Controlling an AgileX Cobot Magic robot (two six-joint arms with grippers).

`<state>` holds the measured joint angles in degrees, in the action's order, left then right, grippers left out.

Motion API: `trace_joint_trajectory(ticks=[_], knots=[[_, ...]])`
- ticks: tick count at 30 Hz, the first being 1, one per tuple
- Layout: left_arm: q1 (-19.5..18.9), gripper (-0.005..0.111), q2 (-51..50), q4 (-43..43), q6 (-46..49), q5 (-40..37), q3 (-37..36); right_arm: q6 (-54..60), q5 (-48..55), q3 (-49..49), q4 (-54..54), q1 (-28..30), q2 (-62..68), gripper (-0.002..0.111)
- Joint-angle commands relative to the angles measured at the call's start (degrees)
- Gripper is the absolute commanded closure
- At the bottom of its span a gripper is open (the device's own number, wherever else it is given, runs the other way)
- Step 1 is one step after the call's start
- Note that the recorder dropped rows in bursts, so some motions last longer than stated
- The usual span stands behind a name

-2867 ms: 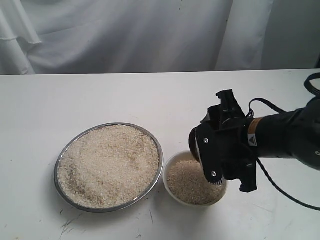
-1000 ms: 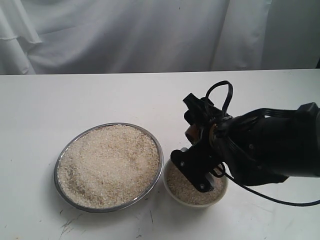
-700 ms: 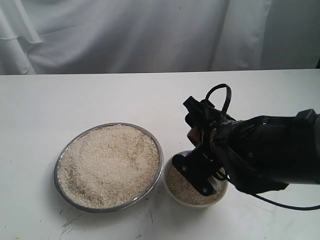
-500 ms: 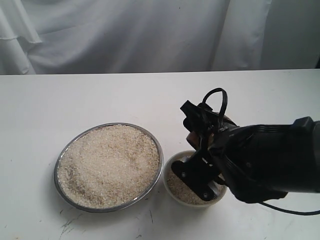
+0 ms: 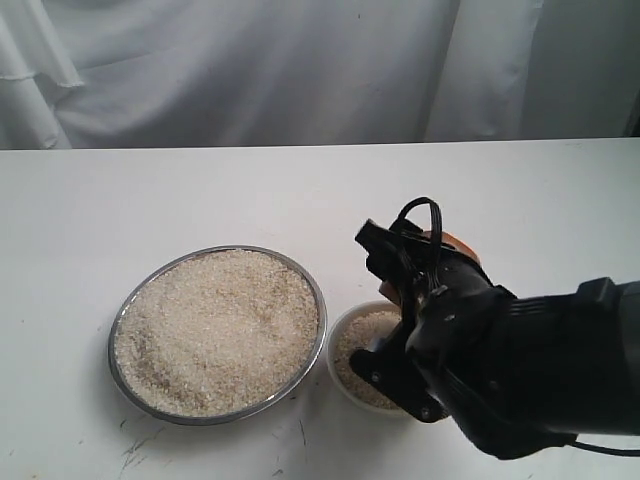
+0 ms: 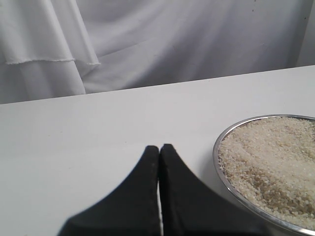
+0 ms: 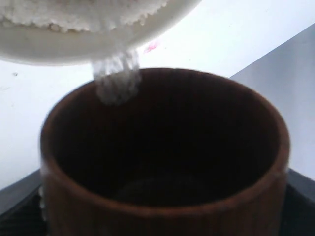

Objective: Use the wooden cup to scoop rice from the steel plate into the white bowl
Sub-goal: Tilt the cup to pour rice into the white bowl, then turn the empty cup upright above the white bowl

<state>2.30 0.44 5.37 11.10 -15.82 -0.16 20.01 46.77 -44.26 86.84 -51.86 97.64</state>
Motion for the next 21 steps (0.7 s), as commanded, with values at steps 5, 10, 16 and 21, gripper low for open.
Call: trace_joint_trajectory(ticks=[5, 10, 16, 21], knots=[[0.4, 0.107, -0.4, 0.1, -0.1, 0.6, 0.2, -4.4, 3.6, 0.5, 4.5, -1.8, 0.0, 0.108], [0.4, 0.107, -0.4, 0.1, -0.2, 0.6, 0.2, -4.6, 4.4, 0.5, 4.7, -1.8, 0.0, 0.108], [0.4, 0.107, -0.4, 0.1, -0.2, 0.6, 0.2, -4.8, 4.1, 0.5, 3.3, -1.8, 0.0, 0.108], [0.4, 0.107, -0.4, 0.1, -0.2, 0.6, 0.2, -4.9, 1.9, 0.5, -1.2, -1.8, -0.6, 0.108]])
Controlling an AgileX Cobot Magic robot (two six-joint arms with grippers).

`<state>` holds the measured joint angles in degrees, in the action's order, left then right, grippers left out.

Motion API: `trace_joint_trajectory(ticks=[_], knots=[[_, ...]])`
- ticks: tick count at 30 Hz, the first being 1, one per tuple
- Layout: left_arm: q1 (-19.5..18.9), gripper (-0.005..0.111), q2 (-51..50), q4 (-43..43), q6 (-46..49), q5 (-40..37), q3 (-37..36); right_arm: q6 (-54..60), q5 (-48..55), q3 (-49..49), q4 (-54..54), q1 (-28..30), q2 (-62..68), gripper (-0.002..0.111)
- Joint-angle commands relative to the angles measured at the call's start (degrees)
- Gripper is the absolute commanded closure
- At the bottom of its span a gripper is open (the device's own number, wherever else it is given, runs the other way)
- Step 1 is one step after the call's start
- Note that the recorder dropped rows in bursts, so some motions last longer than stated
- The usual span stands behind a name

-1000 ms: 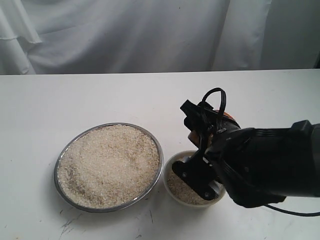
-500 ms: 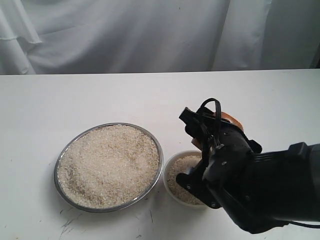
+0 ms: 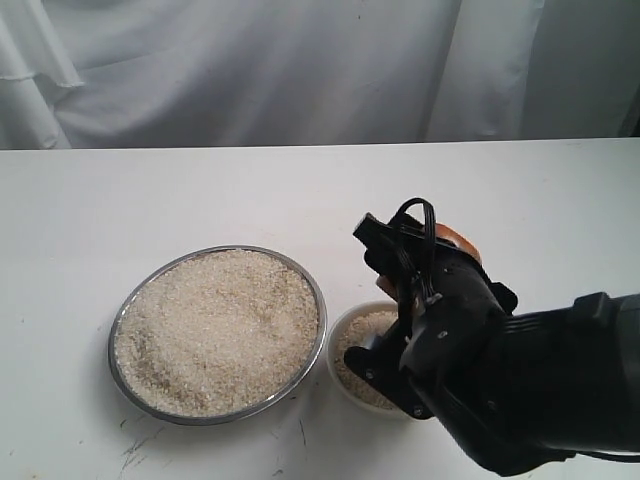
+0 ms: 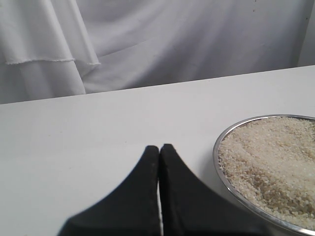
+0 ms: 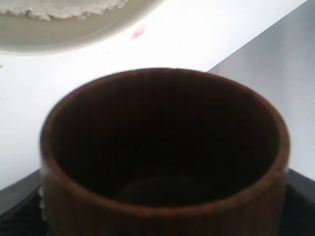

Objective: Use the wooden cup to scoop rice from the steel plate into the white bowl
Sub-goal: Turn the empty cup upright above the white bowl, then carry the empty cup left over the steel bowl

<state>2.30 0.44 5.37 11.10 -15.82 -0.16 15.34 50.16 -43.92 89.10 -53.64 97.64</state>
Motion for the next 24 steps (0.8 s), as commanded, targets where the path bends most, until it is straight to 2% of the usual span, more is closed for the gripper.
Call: trace_joint_trajectory(ticks=[1, 10, 18, 24], knots=[[0.4, 0.107, -0.4, 0.1, -0.2, 0.6, 0.2, -0.3, -2.0, 0.2, -4.7, 0.0, -0.9, 0.108], [0.4, 0.107, -0.4, 0.1, -0.1, 0.6, 0.2, -3.3, -11.8, 0.0, -19.1, 3.4, -6.1, 0.108], [0.4, 0.107, -0.4, 0.1, -0.2, 0.6, 0.2, -3.3, -28.0, -0.2, -35.0, 10.1, -10.1, 0.108], [0.4, 0.107, -0.4, 0.1, -0.2, 0.6, 0.2, -3.3, -31.8, -4.7, -42.5, 13.0, -10.1, 0.108]])
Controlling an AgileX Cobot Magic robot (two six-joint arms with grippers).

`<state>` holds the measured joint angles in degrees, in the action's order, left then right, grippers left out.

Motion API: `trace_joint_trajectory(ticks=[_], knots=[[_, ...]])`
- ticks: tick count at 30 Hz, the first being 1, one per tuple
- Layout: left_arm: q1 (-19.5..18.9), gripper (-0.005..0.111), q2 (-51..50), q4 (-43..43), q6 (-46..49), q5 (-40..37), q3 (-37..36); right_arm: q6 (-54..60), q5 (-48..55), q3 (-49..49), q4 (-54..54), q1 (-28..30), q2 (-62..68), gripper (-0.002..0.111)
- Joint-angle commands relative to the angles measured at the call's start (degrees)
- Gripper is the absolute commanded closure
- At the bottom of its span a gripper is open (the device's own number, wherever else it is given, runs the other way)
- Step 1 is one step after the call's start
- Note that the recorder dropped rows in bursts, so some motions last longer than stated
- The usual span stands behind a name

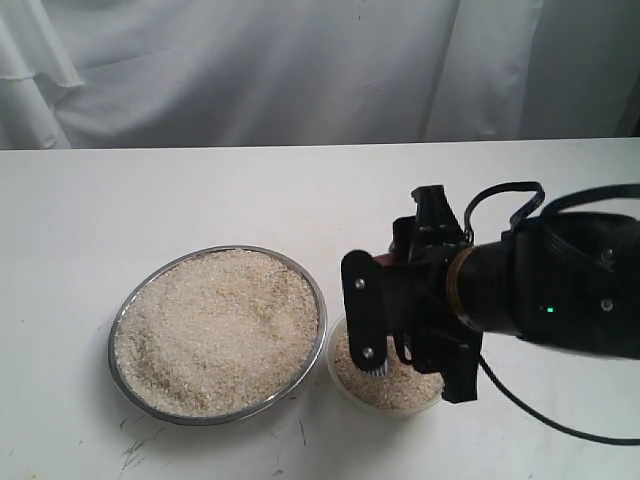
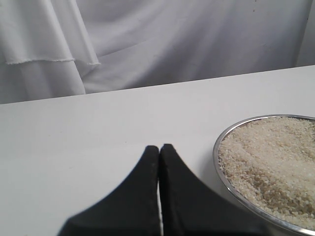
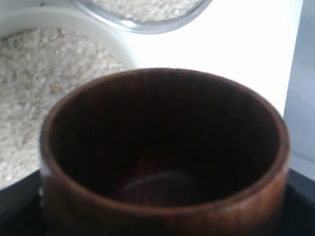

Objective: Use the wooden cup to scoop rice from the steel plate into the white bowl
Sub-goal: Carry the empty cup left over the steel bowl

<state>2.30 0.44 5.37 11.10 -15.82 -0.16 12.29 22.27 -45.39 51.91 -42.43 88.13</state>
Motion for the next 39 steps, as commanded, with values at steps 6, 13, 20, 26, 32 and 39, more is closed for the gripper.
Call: trace_joint_trajectory(ticks=[6, 13, 20, 26, 32, 39], knots=[[0.4, 0.107, -0.4, 0.1, -0.1, 0.6, 0.2, -0.3, -17.7, -6.1, -16.7, 4.0, 0.3, 0.108], [0.4, 0.107, -0.4, 0.1, -0.1, 0.6, 0.2, 1.9, -32.7, -8.4, -21.5, 6.8, 5.9, 0.108], [0.4, 0.107, -0.4, 0.1, -0.2, 0.6, 0.2, 10.9, -27.8, -20.1, -20.7, 7.8, 14.4, 0.108], [0.4, 0.107, -0.4, 0.1, -0.1, 0.6, 0.2, 11.9, -16.0, -33.7, -12.1, 5.2, 24.9, 0.108], [0.4, 0.107, -0.4, 0.1, -0.1, 0.6, 0.2, 16.2, -12.8, -36.3, -1.9, 1.9, 29.2, 0.108], [0.4, 0.107, -0.4, 0.1, -0.3, 0.6, 0.2, 20.7, -12.4, -36.3, 12.1, 0.8, 30.6, 0.108]])
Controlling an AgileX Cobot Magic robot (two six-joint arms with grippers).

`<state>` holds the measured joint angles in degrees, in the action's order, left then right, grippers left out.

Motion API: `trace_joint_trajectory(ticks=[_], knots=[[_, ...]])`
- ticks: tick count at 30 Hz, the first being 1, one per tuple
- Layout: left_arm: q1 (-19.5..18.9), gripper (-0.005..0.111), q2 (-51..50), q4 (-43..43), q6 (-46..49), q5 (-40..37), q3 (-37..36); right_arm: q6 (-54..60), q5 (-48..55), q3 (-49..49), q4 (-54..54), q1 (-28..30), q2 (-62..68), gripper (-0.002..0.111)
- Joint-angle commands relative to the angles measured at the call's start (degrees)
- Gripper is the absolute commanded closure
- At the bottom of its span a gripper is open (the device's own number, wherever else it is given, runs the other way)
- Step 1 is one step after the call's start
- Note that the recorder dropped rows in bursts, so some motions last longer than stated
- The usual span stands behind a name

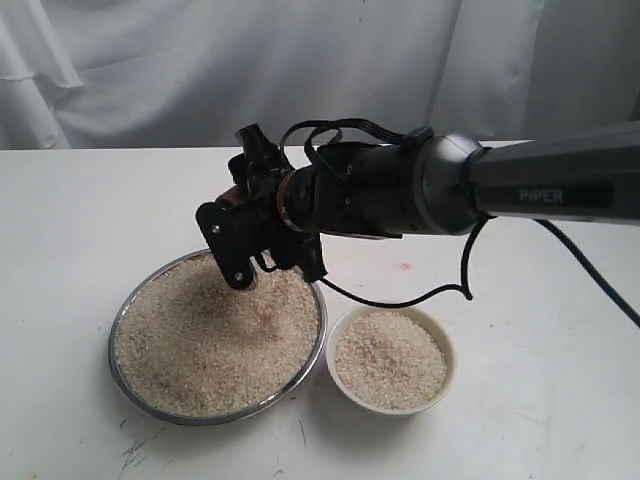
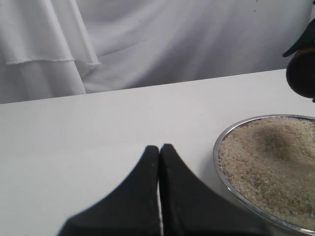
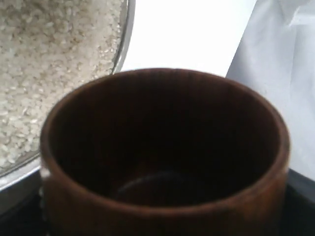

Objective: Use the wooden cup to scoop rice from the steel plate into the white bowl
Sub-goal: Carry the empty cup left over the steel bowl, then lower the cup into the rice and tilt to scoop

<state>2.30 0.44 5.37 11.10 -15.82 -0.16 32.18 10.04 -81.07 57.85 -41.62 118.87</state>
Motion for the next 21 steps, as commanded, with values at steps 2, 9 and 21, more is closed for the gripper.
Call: trace_joint_trajectory(ticks=[2, 9, 21], knots=[[0.4, 0.107, -0.4, 0.1, -0.3, 0.6, 0.2, 0.8, 0.2, -0.6, 9.5, 0.0, -0.2, 0.108], [0.4, 0.107, -0.4, 0.1, -0.1, 0.6, 0.2, 0.7, 3.4, -0.8, 19.1, -1.6, -0.1, 0.108], [0.4, 0.107, -0.4, 0.1, -0.3, 0.6, 0.2, 0.7, 11.1, -10.3, 24.0, -6.5, 7.9, 0.108]])
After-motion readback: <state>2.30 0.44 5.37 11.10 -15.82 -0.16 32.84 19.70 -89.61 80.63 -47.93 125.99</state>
